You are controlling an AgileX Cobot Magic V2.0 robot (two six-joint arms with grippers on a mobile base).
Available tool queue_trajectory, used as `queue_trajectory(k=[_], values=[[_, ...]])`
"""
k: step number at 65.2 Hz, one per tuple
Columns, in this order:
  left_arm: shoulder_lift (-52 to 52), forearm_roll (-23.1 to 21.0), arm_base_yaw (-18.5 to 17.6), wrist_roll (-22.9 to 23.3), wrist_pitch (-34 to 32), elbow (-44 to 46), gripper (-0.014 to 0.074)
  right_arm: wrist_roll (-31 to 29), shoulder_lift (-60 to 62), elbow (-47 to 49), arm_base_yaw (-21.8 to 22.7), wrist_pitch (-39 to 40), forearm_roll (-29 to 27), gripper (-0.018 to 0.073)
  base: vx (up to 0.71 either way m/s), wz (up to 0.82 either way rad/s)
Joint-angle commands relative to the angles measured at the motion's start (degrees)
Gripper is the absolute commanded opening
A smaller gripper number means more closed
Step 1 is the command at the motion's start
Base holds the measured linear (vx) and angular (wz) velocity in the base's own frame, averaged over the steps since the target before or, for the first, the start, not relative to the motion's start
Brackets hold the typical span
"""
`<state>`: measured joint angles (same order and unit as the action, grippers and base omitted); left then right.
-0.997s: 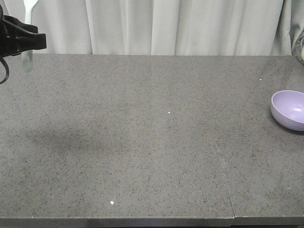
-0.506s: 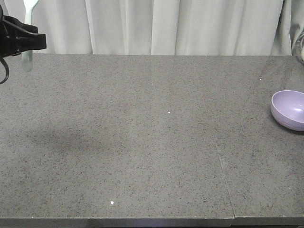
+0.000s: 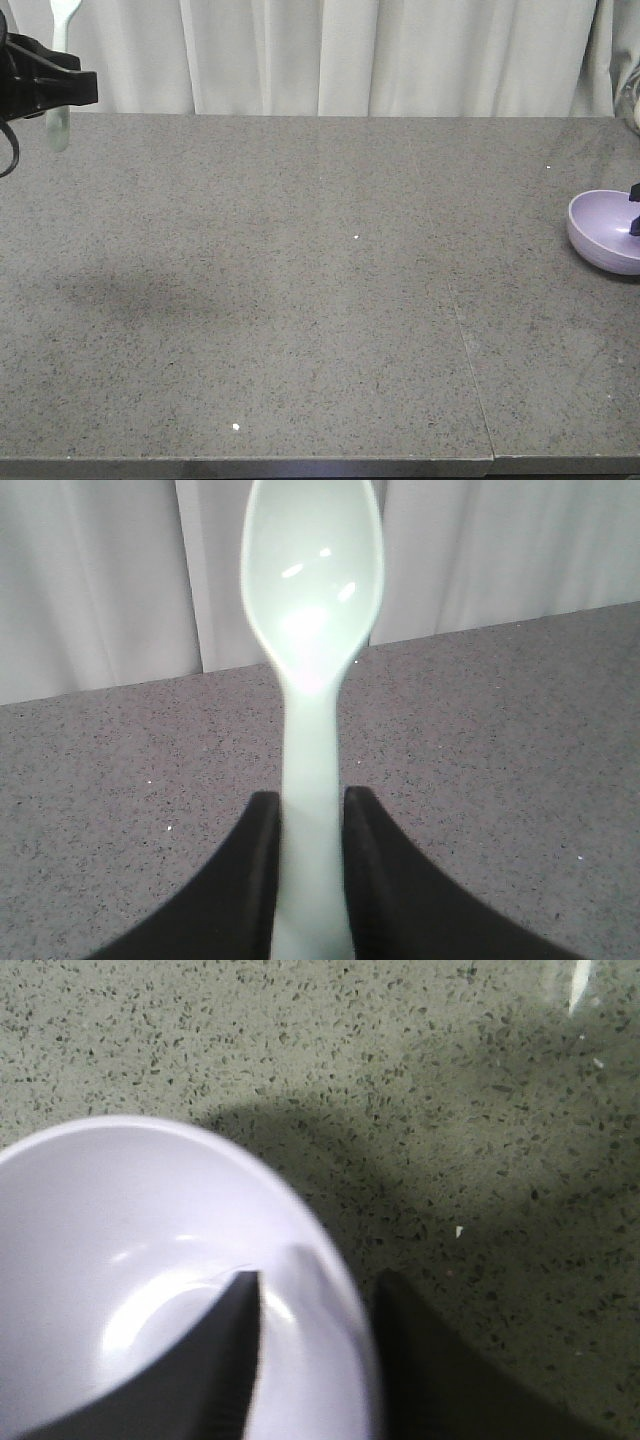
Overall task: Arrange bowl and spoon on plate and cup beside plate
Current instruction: 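Lower the right gripper onto the lavender bowl rim and close, then lift the lavender bowl off the counter with the right gripper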
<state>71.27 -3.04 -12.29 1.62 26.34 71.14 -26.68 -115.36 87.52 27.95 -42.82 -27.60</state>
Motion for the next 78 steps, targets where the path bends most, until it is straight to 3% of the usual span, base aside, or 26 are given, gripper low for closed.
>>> queue_trajectory(k=[1,3,18,35,46,60,78], values=[[-1.65,-0.67,-0.32,0.21,-3.76,1.55,-0.0007,-0.13,3.16,1.87,0.17,1.36,-1.75,0.0041,0.00,0.00],[-1.65,-0.67,-0.32,0.21,-3.76,1.55,-0.0007,-0.13,3.25,1.87,0.17,1.27,-2.03,-0.0019,0.00,0.00],[-1.65,-0.67,-0.32,0.21,-3.41,1.55,-0.0007,-4.72,6.74,4.10,0.17,-2.98,-10.06,-0.0010,0.00,0.00],[-1.65,-0.67,-0.32,0.21,-3.35,1.55,-0.0007,-16.57,18.99,7.47,0.12,-17.14,-32.25,-0.0005,0.00,0.00],[-1.65,-0.67,-0.32,0.21,-3.35,1.55,-0.0007,-19.22,28.65,7.47,0.12,-25.56,-43.83,-0.0005,0.00,0.00],[-1.65,-0.67,-0.32,0.21,-3.35,1.55,-0.0007,-19.17,36.41,7.47,0.12,-30.15,-44.68,-0.0005,0.00,0.00],[-1.65,-0.67,-0.32,0.21,-3.35,1.55,-0.0007,-19.17,39.52,7.47,0.18,-30.38,-44.68,-0.0005,0.00,0.00]])
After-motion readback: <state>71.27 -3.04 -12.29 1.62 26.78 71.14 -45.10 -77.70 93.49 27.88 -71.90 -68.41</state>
